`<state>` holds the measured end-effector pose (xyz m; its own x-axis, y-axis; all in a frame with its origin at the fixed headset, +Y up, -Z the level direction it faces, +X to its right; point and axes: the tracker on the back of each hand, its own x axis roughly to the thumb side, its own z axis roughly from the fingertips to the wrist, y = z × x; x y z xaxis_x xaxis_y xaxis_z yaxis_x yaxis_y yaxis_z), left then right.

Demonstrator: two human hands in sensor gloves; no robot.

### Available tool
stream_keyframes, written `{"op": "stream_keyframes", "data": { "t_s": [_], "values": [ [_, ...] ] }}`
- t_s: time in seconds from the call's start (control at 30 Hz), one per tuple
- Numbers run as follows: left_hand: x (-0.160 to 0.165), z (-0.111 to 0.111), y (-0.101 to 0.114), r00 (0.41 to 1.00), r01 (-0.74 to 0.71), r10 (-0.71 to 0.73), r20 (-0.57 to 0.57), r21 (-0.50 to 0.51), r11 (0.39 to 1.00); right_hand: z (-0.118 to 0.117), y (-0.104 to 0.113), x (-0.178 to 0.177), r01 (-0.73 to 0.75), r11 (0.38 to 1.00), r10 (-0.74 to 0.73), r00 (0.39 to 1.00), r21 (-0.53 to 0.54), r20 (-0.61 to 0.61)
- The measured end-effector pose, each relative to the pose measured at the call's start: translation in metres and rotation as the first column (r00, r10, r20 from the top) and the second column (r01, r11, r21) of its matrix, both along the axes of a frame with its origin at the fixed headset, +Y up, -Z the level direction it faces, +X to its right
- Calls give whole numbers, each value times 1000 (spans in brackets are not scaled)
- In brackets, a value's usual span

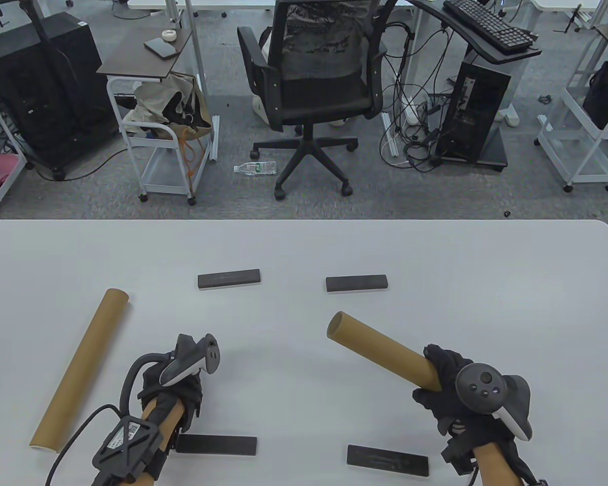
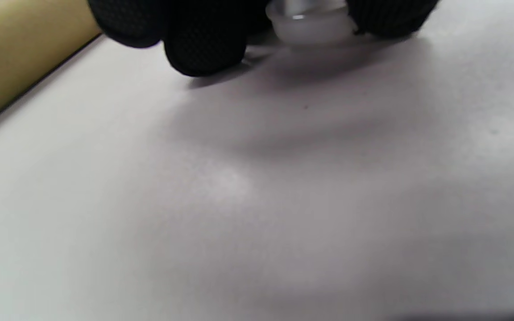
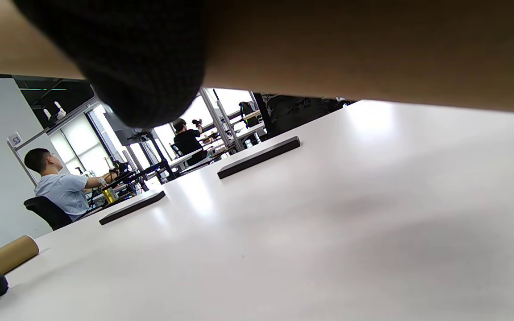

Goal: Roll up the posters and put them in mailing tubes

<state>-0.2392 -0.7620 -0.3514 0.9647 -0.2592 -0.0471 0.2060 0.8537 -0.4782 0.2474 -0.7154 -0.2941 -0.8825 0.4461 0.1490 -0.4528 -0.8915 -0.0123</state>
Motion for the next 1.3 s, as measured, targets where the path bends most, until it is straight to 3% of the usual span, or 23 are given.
{"op": "stream_keyframes", "data": {
  "t_s": [0.13,0.2,0.23,0.3,0.4,0.5,0.57,0.67,0.73,0.83,0.97,1.07,1.1,1.23,1.3],
  "values": [
    [7,3,11,997,-74,73,29,42,996,0,-2,-11,-59,998,58,997,-5,-47],
    [15,7,19,984,-173,168,66,70,983,1,-3,-16,-81,997,80,995,-6,-66],
    [23,11,28,953,-293,282,110,100,951,1,-4,-22,-98,995,96,991,-12,-88],
    [34,21,43,837,-533,492,237,154,832,3,-4,-31,-138,990,136,984,-3,-112],
    [44,34,63,616,-787,720,320,206,581,5,-3,-44,-185,983,186,972,19,-146],
    [52,40,71,415,-910,842,345,155,384,7,-2,-54,-204,978,208,963,43,-172],
    [59,41,72,319,-947,878,358,97,305,8,-3,-60,-221,974,226,956,47,-188],
    [67,43,67,284,-957,895,343,41,288,10,-3,-64,-191,979,202,952,69,-230],
    [68,45,65,289,-956,888,357,67,284,11,-3,-66,-182,981,191,957,64,-217],
    [69,45,61,264,-963,906,331,31,269,11,-3,-64,-176,982,188,957,69,-220],
    [70,46,58,278,-960,892,355,91,263,12,-4,-63,-166,983,179,956,72,-234],
    [71,46,58,226,-974,914,336,52,222,13,-3,-62,-167,983,179,956,73,-232],
    [72,48,57,221,-975,914,340,80,206,13,-3,-61,-164,984,177,957,71,-230],
    [76,52,59,272,-961,880,389,155,229,13,-3,-58,-156,985,169,960,76,-224],
    [72,48,62,220,-975,897,384,93,200,14,-3,-55,-130,989,146,957,77,-252]
  ]
}}
